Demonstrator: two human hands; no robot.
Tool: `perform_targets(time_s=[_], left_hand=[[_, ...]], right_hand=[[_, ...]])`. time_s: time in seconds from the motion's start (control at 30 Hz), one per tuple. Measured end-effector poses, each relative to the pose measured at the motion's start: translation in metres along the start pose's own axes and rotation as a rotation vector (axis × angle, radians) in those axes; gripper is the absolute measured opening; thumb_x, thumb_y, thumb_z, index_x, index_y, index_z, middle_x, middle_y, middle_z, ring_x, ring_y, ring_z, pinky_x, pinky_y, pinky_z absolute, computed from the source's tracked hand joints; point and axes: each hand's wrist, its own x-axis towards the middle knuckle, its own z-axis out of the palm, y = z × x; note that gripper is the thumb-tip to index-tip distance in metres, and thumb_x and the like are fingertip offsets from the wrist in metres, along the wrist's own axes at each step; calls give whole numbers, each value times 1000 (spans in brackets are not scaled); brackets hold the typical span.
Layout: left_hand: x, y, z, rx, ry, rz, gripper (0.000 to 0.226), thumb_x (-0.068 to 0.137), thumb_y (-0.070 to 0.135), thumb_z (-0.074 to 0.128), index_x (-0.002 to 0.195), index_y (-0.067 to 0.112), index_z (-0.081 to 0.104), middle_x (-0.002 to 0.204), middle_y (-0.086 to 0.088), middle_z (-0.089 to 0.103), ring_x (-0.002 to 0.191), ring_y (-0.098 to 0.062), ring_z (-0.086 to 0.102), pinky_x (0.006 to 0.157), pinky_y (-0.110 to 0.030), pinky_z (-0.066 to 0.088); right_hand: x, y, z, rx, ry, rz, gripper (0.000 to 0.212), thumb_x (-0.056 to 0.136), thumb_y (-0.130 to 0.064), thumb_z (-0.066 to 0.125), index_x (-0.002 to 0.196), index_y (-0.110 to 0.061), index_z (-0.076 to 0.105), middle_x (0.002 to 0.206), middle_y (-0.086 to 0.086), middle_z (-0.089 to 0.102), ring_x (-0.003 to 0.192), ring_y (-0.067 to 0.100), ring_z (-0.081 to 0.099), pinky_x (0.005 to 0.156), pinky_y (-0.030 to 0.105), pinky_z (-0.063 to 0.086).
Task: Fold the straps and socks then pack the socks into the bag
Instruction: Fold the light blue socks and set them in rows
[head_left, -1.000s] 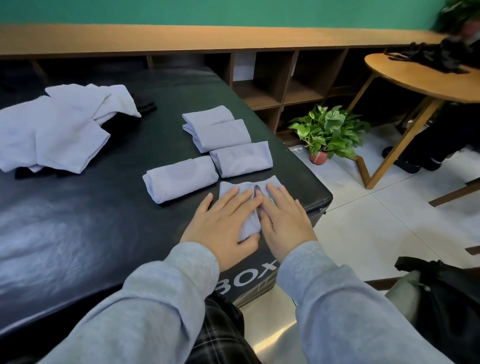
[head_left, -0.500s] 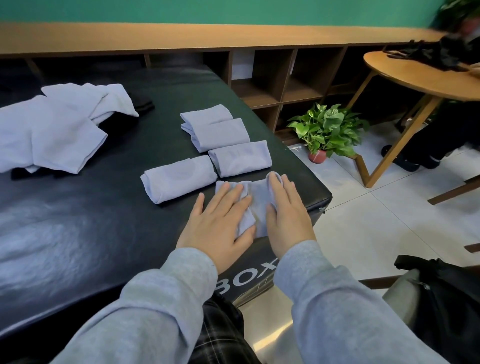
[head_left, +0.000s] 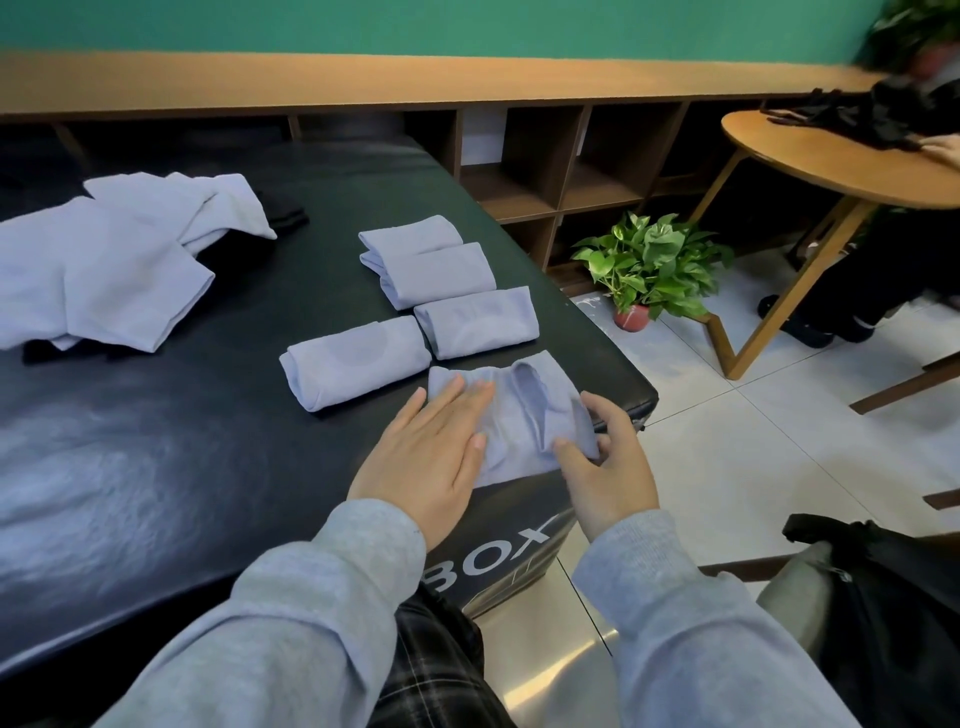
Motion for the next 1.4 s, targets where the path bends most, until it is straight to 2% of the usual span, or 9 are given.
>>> perform_targets(time_s=[0.1,0.17,0.37,0.5,0.6,0.73,0.93,1.13,1.4], left_hand=[[-4,1,-3,-142,20,-24,49,99,29,19,147,32,13,142,23,26,125,22,-4,103,-2,-10],[-6,0,-2,-175,38,23,51,97,27,25,144,40,9,144,28,17,133,9,8,111,-10,3],[-2,-3,2,-33,-14,106,67,85,50,-3,147,35,17,151,24,8,140,3,6,105,-11,-5],[0,-4,3,-65,-24,98,63,88,49,1,147,35,17,153,20,15,139,5,7,106,-11,-4],[-2,-4,0,-132,-7,112,55,92,44,11,144,35,25,151,20,23,136,5,17,108,-12,3],[-3,-3,-3,-440,29,-125,36,95,33,31,130,37,36,133,16,48,120,-7,44,101,-31,37],[1,-1,-16,-840,18,-412,37,93,56,27,130,52,27,122,13,51,111,-12,50,99,-36,38],[16,0,-16,-945,69,-495,62,90,39,54,143,36,21,110,13,62,103,-7,58,96,-31,43],[24,-7,-20,-941,194,-607,23,95,33,48,116,22,47,94,10,61,93,-12,59,85,-29,46]], right_hand=[[-3,-7,1,-62,-2,-126,41,91,-5,55,97,-45,50,116,-10,49,92,6,55,76,18,50],[-7,-9,4,-173,10,-255,39,90,-2,54,101,-40,56,107,-14,46,81,-6,53,68,4,42],[-17,-4,21,-322,89,-612,42,81,0,65,114,-26,61,100,-29,40,93,3,45,80,-2,32],[-20,-10,27,-50,-38,-433,51,84,-9,67,99,-49,40,100,-20,50,96,-2,51,77,3,40],[-16,-9,30,-145,19,-433,39,85,-13,67,91,-43,43,101,-23,44,93,-1,51,76,7,42],[-14,-4,34,-177,21,-524,28,85,-4,63,89,-28,50,108,-24,43,103,-10,46,79,1,36],[-10,7,42,-300,-170,-611,22,86,-2,56,103,-15,60,121,-16,53,126,-1,40,99,10,32],[-9,11,43,-518,-227,-769,26,79,-5,45,95,-24,56,116,-11,61,133,18,40,105,49,35],[-14,11,46,-382,-99,-458,48,85,-15,63,129,-18,45,138,-7,36,127,6,31,106,22,31]])
